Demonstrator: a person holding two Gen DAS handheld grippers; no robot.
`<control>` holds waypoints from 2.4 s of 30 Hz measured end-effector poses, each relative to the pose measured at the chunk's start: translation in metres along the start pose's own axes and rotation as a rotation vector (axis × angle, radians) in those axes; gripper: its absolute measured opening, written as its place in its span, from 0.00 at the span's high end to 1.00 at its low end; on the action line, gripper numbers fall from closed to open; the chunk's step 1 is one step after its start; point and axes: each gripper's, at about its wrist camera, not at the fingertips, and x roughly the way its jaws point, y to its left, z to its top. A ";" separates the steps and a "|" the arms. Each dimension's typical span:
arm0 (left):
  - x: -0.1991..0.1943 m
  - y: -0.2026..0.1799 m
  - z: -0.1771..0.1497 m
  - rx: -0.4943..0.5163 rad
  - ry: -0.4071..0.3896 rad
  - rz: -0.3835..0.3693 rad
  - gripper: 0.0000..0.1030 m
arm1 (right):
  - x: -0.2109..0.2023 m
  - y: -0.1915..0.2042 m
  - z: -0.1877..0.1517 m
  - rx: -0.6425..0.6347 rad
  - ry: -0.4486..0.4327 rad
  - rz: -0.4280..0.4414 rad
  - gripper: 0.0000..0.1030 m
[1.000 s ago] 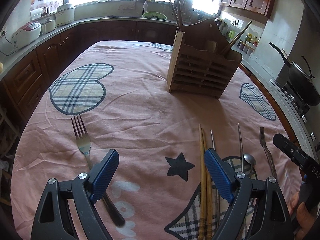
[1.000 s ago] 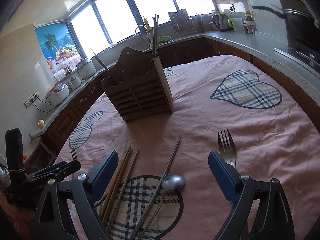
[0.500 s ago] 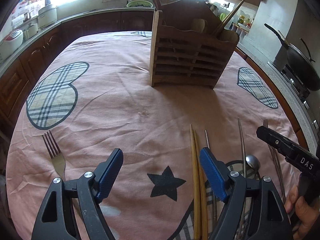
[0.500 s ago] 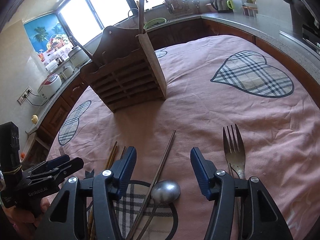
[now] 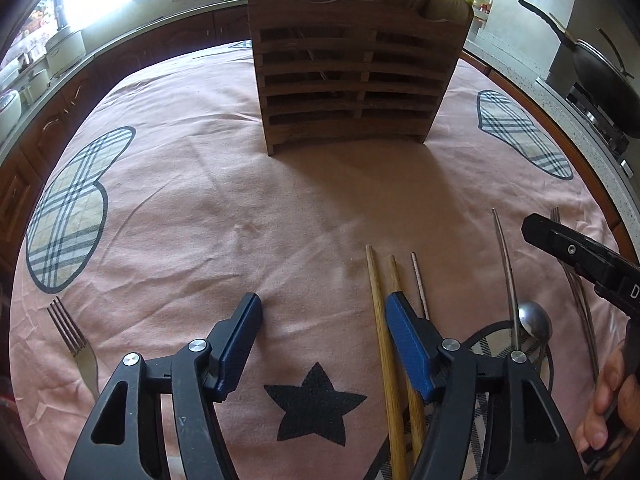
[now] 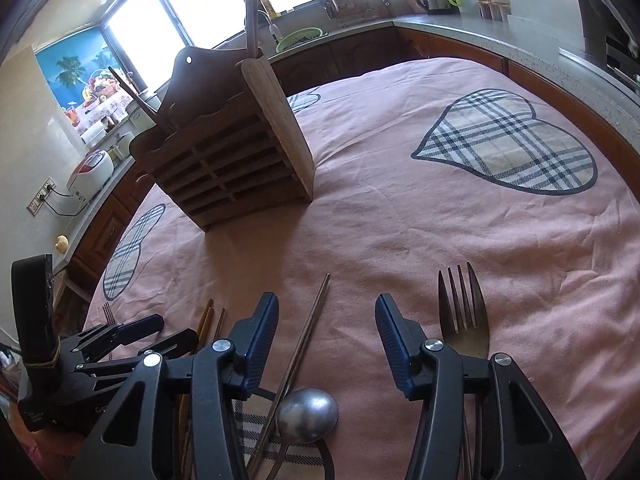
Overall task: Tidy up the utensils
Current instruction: 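Lower the left tool onto a wooden chopstick and close while the right tool grasps another chopstick, then lift both held chopsticks and carry them over the wooden holder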
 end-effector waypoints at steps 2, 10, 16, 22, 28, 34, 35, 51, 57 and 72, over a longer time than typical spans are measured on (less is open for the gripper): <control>0.004 -0.005 0.002 0.023 0.003 0.021 0.37 | 0.004 0.000 0.001 -0.004 0.007 0.001 0.52; 0.015 -0.005 0.015 0.064 0.020 0.011 0.41 | 0.027 0.006 0.006 -0.045 0.072 -0.019 0.70; 0.019 -0.013 0.020 0.095 0.010 0.000 0.77 | 0.038 0.025 0.008 -0.167 0.084 -0.096 0.70; 0.017 -0.018 0.018 0.115 0.003 -0.013 0.94 | 0.041 0.033 0.005 -0.229 0.080 -0.137 0.88; -0.001 0.007 0.012 0.006 0.009 -0.114 0.97 | 0.029 0.021 0.009 -0.110 0.070 -0.011 0.92; -0.052 0.031 0.005 -0.073 -0.076 -0.183 0.97 | -0.007 0.025 0.017 -0.054 0.010 0.106 0.94; -0.062 0.035 0.004 -0.080 -0.095 -0.188 0.97 | -0.013 0.028 0.018 -0.056 -0.001 0.114 0.94; -0.206 0.069 -0.038 -0.103 -0.356 -0.216 0.97 | -0.109 0.067 0.035 -0.128 -0.206 0.182 0.96; -0.230 0.080 -0.055 -0.136 -0.445 -0.193 0.97 | -0.128 0.072 0.036 -0.135 -0.257 0.186 0.96; -0.253 0.089 -0.066 -0.167 -0.540 -0.184 0.97 | -0.153 0.076 0.041 -0.162 -0.336 0.181 0.96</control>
